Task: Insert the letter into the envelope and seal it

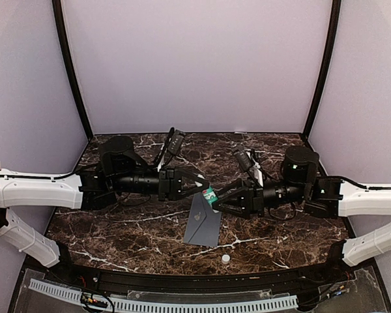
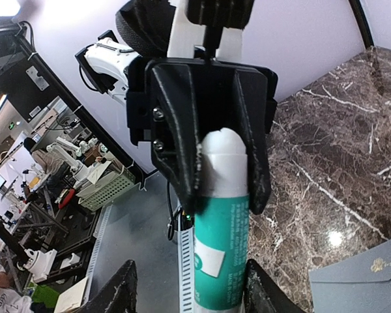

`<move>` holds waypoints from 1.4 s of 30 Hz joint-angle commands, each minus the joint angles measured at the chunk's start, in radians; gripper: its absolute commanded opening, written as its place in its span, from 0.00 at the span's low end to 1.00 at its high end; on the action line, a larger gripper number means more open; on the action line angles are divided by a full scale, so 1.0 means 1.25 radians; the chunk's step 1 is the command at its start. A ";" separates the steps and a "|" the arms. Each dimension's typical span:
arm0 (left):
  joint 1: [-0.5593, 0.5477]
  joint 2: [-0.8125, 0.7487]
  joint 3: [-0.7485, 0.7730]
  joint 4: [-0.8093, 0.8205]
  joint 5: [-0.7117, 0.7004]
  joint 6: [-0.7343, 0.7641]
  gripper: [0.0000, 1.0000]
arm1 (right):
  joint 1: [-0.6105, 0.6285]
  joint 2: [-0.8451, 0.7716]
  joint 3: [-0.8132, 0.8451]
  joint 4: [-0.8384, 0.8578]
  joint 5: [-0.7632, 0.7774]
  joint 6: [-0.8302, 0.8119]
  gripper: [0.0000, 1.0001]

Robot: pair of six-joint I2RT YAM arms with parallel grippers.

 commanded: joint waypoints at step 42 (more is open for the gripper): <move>0.012 0.021 0.004 0.220 0.087 -0.075 0.45 | -0.004 0.082 -0.018 0.336 -0.023 0.129 0.02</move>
